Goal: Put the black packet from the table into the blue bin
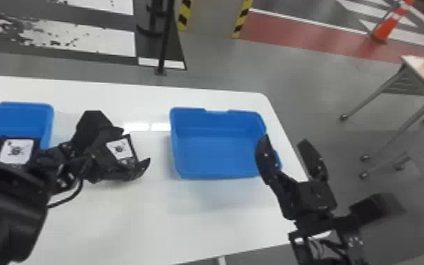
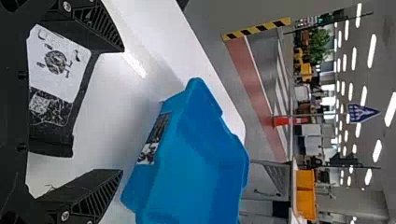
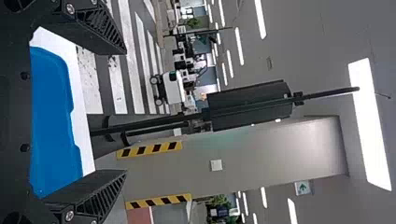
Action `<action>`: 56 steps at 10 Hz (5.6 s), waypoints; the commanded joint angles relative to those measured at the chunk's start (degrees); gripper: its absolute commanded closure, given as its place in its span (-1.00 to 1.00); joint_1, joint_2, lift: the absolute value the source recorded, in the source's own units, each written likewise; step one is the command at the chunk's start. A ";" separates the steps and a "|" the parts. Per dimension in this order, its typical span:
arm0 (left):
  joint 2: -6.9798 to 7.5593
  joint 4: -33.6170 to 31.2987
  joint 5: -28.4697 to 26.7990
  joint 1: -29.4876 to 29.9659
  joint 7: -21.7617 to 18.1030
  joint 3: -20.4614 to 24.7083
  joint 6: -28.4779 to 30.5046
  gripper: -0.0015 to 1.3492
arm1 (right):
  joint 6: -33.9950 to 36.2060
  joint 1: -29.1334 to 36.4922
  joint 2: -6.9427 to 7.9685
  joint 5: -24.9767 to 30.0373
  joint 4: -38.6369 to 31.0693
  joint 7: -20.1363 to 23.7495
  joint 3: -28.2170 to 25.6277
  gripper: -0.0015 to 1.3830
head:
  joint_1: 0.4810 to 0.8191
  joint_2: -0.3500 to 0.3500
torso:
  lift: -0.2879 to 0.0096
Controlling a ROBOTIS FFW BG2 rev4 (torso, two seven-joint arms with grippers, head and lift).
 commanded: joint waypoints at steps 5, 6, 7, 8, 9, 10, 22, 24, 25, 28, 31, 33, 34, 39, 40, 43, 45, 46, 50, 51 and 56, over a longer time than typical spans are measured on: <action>-0.32 7.38 -6.36 -5.35 1.06 -1.45 9.45 -0.84 | 0.00 0.46 0.05 -0.46 0.29 0.38 -0.09 -0.85 | 0.27 -0.94 | 0.20; -0.32 7.52 -6.25 -5.63 1.14 -1.33 11.56 -0.76 | 0.00 0.46 0.05 -0.46 0.29 0.47 -0.09 -0.85 | 0.27 -0.91 | 0.20; -0.32 7.52 -6.02 -5.63 0.97 -1.56 13.81 -0.44 | 0.00 0.74 0.05 -0.57 0.29 0.47 -0.09 -0.85 | 0.27 -0.88 | 0.20; -0.50 7.52 -5.56 -5.63 0.70 -1.56 16.20 0.24 | 0.00 0.88 0.05 -0.57 0.29 0.47 -0.09 -0.85 | 0.27 -0.87 | 0.20; -0.50 7.52 -5.91 -5.35 0.62 -1.10 15.36 0.63 | 0.00 0.88 0.05 -0.57 0.29 0.47 -0.09 -0.85 | 0.27 -0.87 | 0.20; -0.50 7.52 -7.39 -5.49 0.44 -0.87 13.39 0.80 | 0.00 0.88 0.05 -0.69 0.43 0.47 -0.09 -0.85 | 0.27 -0.86 | 0.20; 3.63 -30.31 -11.16 12.09 -4.31 24.26 18.88 0.80 | 0.14 2.99 0.05 -1.37 0.43 0.64 -0.09 -0.85 | 0.27 -0.52 | 0.20; 3.28 -27.50 -17.56 12.37 -4.13 27.46 19.86 0.80 | 0.14 2.71 0.05 -1.37 0.57 0.64 -0.09 -0.85 | 0.27 -0.17 | 0.20; 3.28 -26.23 -19.73 12.37 -4.13 28.38 21.27 0.80 | 0.14 2.71 0.05 -1.37 0.57 0.64 -0.09 -0.85 | 0.27 -0.04 | 0.20; 3.28 -25.95 -18.70 12.79 -4.13 28.03 22.81 -0.05 | 0.14 2.99 0.05 -1.49 0.57 0.64 -0.09 -0.85 | 0.27 0.13 | 0.20; 3.19 -30.59 -14.82 15.04 -4.39 27.92 23.94 -0.84 | 0.14 3.27 0.05 -1.60 0.57 0.64 -0.09 -0.85 | 0.27 0.07 | 0.20; 2.67 -32.14 -14.02 16.17 -4.39 29.18 23.66 -0.82 | 0.14 3.69 0.05 -2.06 0.57 0.64 0.13 -0.85 | 0.27 0.03 | 0.20; 2.14 -32.84 -13.68 17.15 -4.39 30.66 22.81 -0.81 | 0.14 3.83 0.05 -2.06 0.57 0.64 0.13 -0.85 | 0.27 0.03 | 0.20; -6.89 -45.36 3.12 33.04 -3.78 53.40 1.02 -0.81 | 0.00 8.61 0.05 -0.34 -4.07 0.64 -0.21 -0.85 | 0.27 0.33 | 0.20; -6.89 -45.92 9.63 36.42 -2.28 54.66 -6.15 -0.80 | 0.00 10.30 0.05 -0.46 -5.48 0.64 -0.21 -0.85 | 0.27 0.44 | 0.20; -6.89 -49.86 24.03 51.04 8.09 47.80 -24.58 -0.80 | 0.00 16.21 0.05 0.91 -10.40 0.91 -0.21 -0.85 | 0.27 0.45 | 0.20; -6.89 -52.11 26.77 59.20 12.74 44.83 -27.25 -0.80 | -4.64 18.46 0.05 3.08 -10.82 1.61 -0.21 -0.85 | 0.27 0.39 | 0.20; -6.89 -53.65 26.54 61.73 12.74 44.83 -25.28 -0.80 | -6.05 18.74 0.05 4.00 -10.68 1.87 -0.21 -0.85 | 0.27 0.34 | 0.20; -6.30 -54.78 26.43 66.37 13.10 43.46 -23.45 -0.80 | -7.88 19.58 0.05 3.66 -9.55 2.05 -0.21 -0.85 | 0.27 0.22 | 0.20; -6.89 -54.78 26.09 66.37 13.10 44.14 -23.45 -0.80 | -7.88 19.86 0.05 3.66 -9.41 1.96 -0.09 -0.85 | 0.27 0.22 | 0.20; -6.30 -54.78 26.66 66.51 13.10 43.57 -22.89 -0.80 | -7.88 20.00 0.05 3.66 -9.41 1.96 -0.21 -0.85 | 0.27 0.26 | 0.20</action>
